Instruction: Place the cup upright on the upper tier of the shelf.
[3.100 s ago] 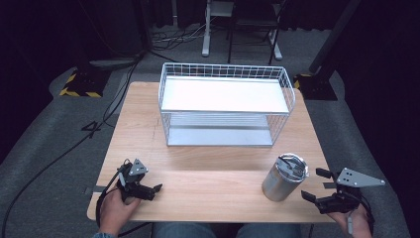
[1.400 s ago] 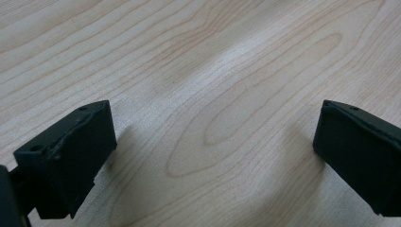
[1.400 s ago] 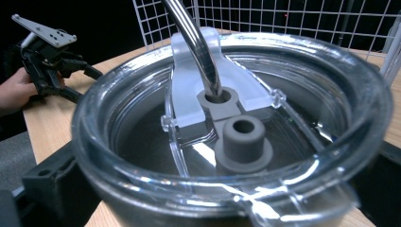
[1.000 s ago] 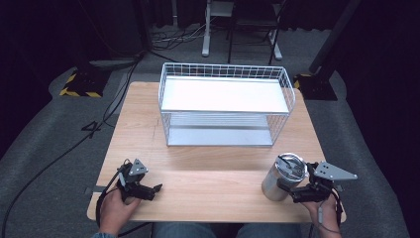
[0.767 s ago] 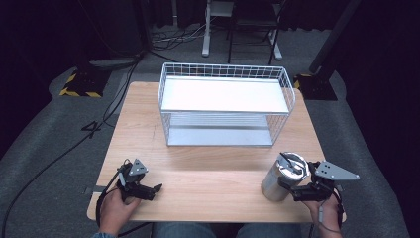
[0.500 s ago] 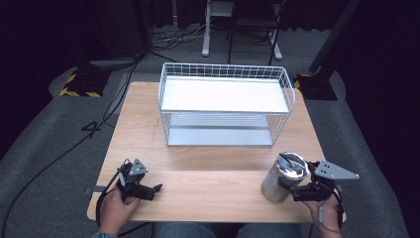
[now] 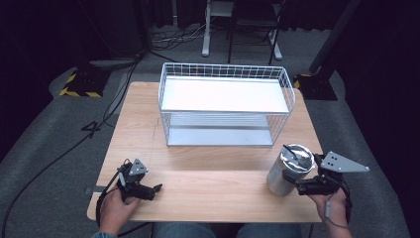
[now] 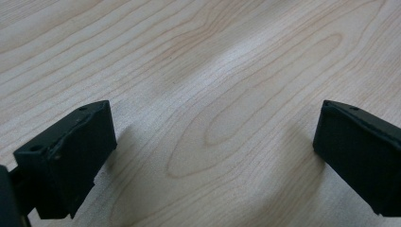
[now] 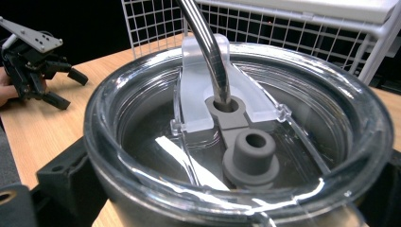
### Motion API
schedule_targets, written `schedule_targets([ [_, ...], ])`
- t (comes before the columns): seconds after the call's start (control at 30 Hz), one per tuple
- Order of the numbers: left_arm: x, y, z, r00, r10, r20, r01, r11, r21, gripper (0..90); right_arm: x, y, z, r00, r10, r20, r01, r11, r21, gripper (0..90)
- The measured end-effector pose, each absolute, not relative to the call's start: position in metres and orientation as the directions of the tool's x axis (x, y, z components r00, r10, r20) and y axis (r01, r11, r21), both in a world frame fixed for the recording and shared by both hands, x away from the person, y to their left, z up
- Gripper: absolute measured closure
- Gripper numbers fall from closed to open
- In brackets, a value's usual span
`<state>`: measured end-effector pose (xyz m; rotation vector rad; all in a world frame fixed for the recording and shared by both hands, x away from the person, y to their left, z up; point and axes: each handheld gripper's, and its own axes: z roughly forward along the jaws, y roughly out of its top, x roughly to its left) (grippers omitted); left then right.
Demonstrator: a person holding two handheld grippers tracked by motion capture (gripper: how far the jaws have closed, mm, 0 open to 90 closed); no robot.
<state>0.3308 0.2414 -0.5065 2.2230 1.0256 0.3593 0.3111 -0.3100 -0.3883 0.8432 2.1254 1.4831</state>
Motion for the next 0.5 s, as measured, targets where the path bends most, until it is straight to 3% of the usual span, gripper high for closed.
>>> schedule_targets([
  [0.5, 0.331, 0.241, -0.506, 0.656, 0.755, -0.023, 0.575, -0.479, 0.663, 0.6, 0.322, -0.307, -0.334, -0.737, 0.675, -0.022, 0.218, 0.268, 0.938, 3.8],
])
